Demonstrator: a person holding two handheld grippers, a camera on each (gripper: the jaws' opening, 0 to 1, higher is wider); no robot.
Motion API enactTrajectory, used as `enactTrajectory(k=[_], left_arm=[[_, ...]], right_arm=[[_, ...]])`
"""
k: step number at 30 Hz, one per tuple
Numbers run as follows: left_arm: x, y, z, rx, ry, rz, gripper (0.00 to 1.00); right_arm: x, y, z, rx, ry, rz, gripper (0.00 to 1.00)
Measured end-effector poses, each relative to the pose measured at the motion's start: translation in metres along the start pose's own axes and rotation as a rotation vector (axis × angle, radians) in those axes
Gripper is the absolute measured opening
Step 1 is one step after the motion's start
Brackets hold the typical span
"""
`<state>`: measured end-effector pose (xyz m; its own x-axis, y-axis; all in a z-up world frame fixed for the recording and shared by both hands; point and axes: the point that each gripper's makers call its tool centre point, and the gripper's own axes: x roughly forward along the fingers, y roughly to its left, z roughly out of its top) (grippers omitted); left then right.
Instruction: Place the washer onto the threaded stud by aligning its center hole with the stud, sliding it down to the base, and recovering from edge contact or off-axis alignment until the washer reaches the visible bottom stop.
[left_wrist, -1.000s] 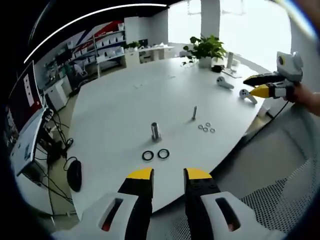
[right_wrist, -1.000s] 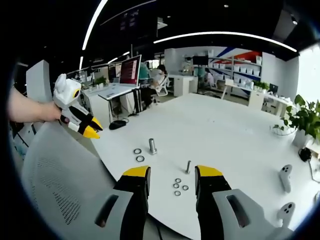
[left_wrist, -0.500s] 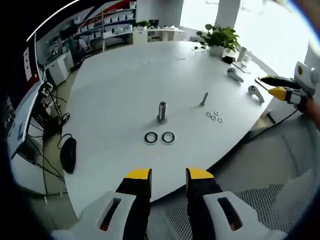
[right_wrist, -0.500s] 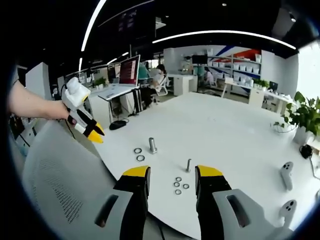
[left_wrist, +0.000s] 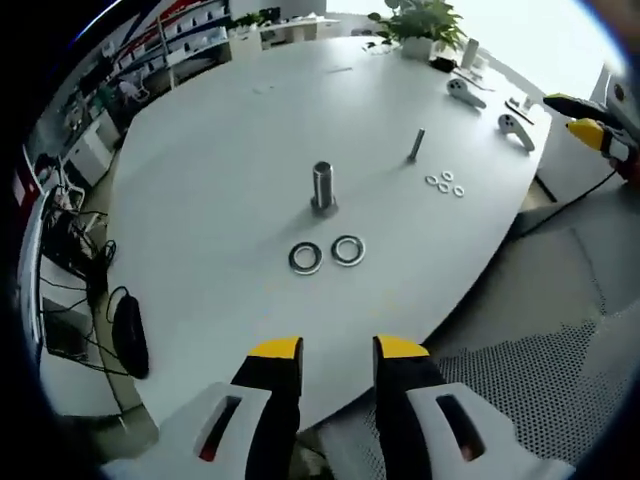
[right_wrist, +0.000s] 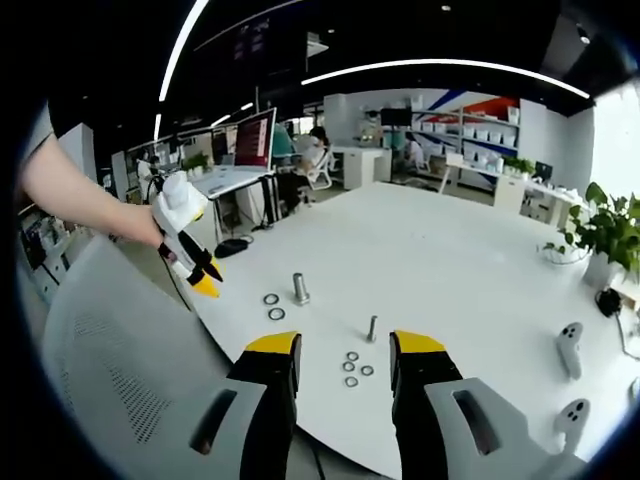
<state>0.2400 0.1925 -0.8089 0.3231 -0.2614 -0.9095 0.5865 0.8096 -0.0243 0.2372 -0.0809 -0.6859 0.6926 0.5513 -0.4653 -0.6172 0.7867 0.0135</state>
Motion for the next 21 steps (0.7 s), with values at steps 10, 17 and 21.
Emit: enactTrajectory(k=[10, 17, 21], left_arm=[[0.029, 0.014, 0.012, 0.121, 0.057, 0.005, 0.27], [0.047, 0.027, 0.023, 0.168, 0.094, -0.010, 0.29], [0.056, 0.032, 0.030, 0.180, 0.108, -0.017, 0.31]], right_arm=[[-0.002, -0.004, 0.001, 0.015, -0.007, -0.021, 0.38], [-0.003, -0.008, 0.000, 0.032, -0.010, -0.036, 0.37], [-0.002, -0.010, -0.002, 0.029, 0.004, -0.044, 0.37]])
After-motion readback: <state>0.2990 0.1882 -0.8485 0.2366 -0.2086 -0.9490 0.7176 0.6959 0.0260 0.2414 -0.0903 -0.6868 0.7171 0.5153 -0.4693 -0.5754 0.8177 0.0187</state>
